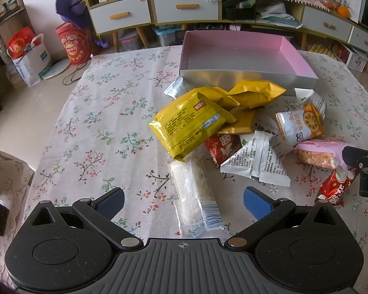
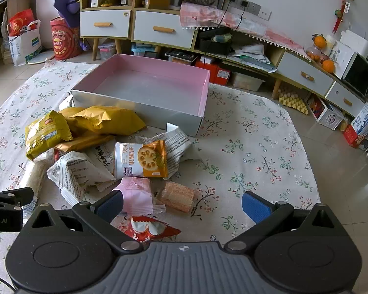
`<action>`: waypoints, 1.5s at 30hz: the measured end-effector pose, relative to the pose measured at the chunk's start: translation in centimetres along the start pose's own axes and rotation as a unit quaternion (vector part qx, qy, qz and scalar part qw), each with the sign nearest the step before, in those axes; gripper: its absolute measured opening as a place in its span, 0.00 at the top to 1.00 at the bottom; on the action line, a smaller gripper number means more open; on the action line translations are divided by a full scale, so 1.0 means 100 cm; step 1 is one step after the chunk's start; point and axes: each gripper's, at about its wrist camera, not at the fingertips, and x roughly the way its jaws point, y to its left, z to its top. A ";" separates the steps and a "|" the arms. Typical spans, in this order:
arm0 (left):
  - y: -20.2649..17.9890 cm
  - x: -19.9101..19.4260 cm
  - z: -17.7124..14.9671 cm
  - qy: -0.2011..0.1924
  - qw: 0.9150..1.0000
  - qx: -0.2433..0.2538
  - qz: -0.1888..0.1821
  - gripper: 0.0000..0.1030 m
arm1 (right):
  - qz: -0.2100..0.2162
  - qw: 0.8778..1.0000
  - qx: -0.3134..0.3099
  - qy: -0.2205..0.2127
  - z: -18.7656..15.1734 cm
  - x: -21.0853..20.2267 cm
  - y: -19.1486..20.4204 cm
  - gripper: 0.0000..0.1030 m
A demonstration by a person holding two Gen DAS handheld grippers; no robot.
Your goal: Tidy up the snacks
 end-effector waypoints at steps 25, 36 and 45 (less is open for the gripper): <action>-0.002 -0.003 0.002 -0.005 1.000 0.000 -0.003 0.00 | 0.001 1.000 -0.014 -0.006 0.001 -0.004 0.004 0.17; -0.002 -0.003 0.003 -0.006 1.000 0.000 -0.002 0.00 | 0.001 1.000 -0.018 -0.007 0.002 -0.005 0.005 0.17; -0.002 -0.004 0.003 -0.005 1.000 0.001 -0.003 0.00 | 0.001 1.000 -0.021 -0.006 0.001 -0.004 0.005 0.17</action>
